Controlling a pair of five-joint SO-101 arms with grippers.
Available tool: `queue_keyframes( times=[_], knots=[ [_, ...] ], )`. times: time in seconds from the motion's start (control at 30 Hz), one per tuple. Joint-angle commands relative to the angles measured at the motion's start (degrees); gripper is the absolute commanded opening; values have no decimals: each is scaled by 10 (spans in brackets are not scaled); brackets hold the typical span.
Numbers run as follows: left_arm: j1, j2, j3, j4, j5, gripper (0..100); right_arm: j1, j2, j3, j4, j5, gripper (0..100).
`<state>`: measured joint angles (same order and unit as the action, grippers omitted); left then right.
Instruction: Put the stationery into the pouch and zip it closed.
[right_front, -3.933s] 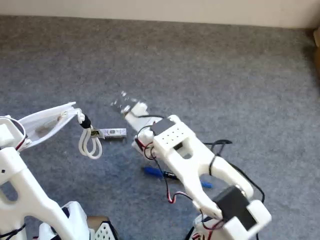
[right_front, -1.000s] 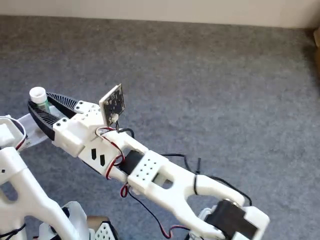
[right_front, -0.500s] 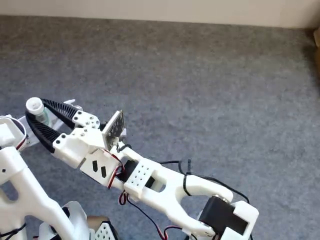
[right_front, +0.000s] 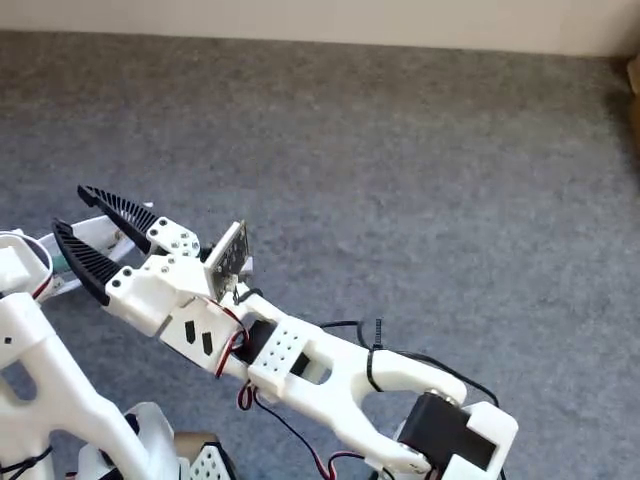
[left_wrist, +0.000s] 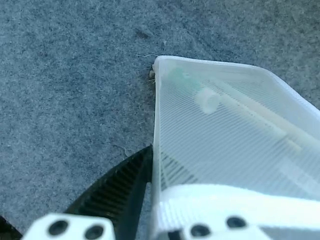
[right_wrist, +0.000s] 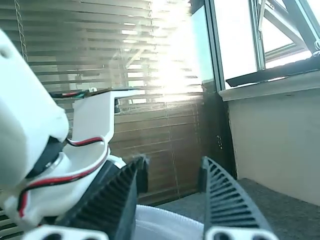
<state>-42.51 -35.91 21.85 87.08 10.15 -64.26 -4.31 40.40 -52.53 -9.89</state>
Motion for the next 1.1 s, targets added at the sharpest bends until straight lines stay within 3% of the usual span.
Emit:
queue_keyframes(
  times=[0.0,0.37,0.7,0.93,1.07],
  knots=[
    [-2,9,5,-13,8,5,12,-25,-8,33,7,149],
    [-2,9,5,-13,8,5,80,-187,-16,320,-80,149],
    [-2,9,5,-13,8,5,158,-247,-149,632,-81,149],
    [-2,9,5,-13,8,5,194,-247,-211,777,-78,151],
    [-2,9,5,-13,8,5,192,-247,-211,838,-15,152]
  ],
)
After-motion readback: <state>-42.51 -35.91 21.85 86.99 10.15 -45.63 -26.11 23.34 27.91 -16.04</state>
